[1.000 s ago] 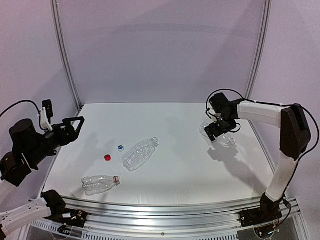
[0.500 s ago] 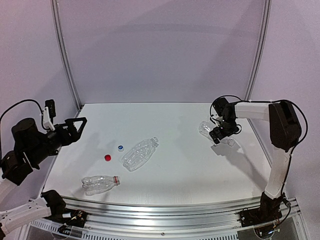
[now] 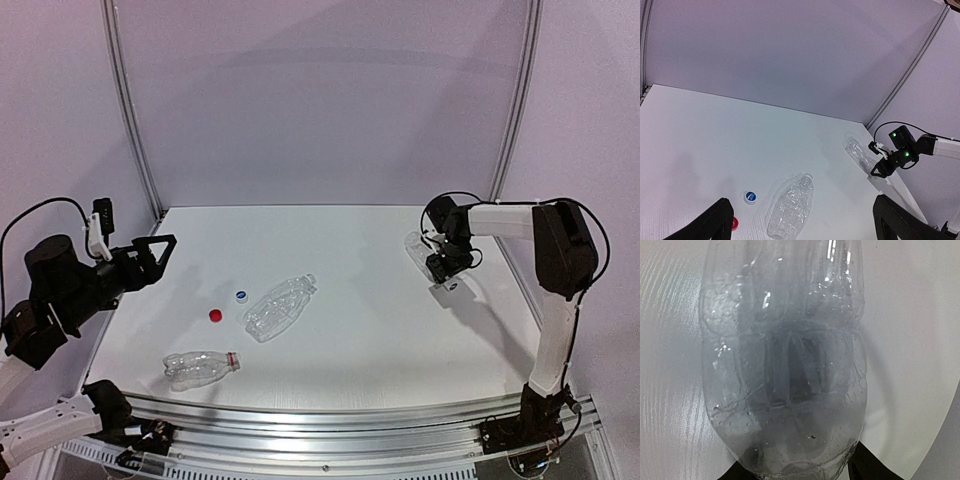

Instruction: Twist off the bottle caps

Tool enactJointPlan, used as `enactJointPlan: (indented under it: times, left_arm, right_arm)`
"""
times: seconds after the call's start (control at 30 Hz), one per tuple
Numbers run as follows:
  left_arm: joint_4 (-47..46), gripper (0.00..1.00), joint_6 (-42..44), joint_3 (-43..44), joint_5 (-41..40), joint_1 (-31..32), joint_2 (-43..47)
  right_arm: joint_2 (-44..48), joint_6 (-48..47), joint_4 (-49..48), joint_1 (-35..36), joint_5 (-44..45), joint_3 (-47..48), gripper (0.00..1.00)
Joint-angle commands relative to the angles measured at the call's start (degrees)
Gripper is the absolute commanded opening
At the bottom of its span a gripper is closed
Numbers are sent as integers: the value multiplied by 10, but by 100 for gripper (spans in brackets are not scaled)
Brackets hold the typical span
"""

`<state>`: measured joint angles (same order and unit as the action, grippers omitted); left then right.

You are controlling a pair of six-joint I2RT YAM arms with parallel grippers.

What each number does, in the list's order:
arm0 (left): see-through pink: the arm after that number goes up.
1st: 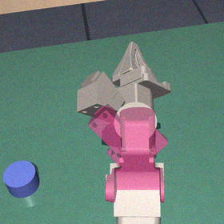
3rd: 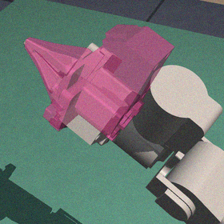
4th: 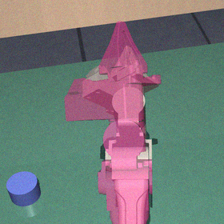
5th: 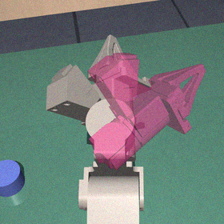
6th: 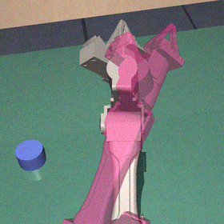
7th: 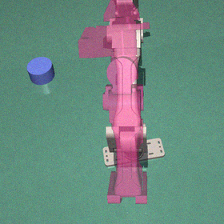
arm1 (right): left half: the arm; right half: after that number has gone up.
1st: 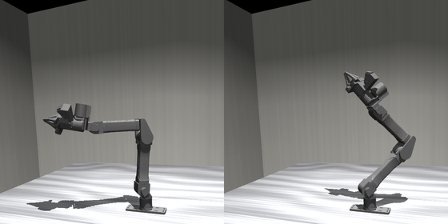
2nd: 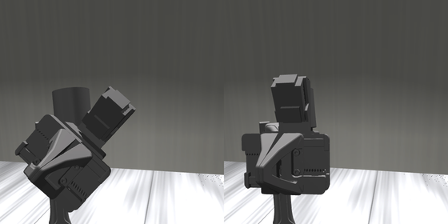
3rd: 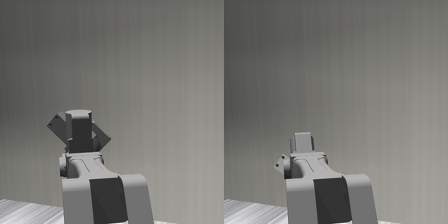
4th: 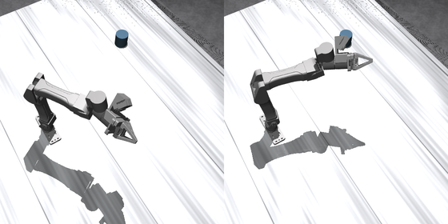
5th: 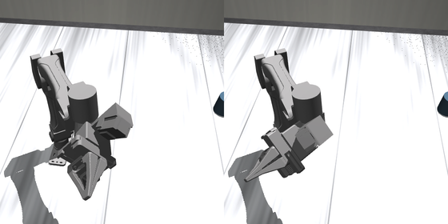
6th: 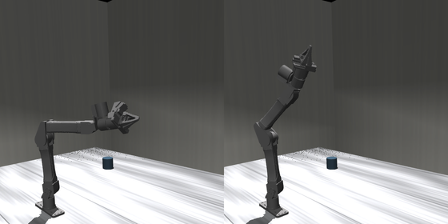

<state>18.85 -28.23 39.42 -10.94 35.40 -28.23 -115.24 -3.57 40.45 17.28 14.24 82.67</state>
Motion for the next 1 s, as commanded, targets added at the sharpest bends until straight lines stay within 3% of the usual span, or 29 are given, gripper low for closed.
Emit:
enactJointPlan:
  times: [0.0,0.17,0.37,0.63,0.77,0.97]
  left_arm:
    - [-4,95,10,-7,5,3,3]
    - [-9,95,15,-7,9,3,-1]
    - [-28,95,32,-7,27,6,-16]
    - [-33,96,101,11,69,22,-46]
    - [-55,96,135,-6,41,47,-44]
    - [-73,97,236,4,77,76,-76]
  right_arm:
    - [-9,9,10,-5,-1,15,52]
    - [4,27,35,6,1,24,41]
    - [78,65,58,69,5,13,40]
    - [175,169,-7,208,-118,-42,38]
    - [217,199,-7,259,-108,-76,37]
    - [256,253,-61,363,-99,-142,33]
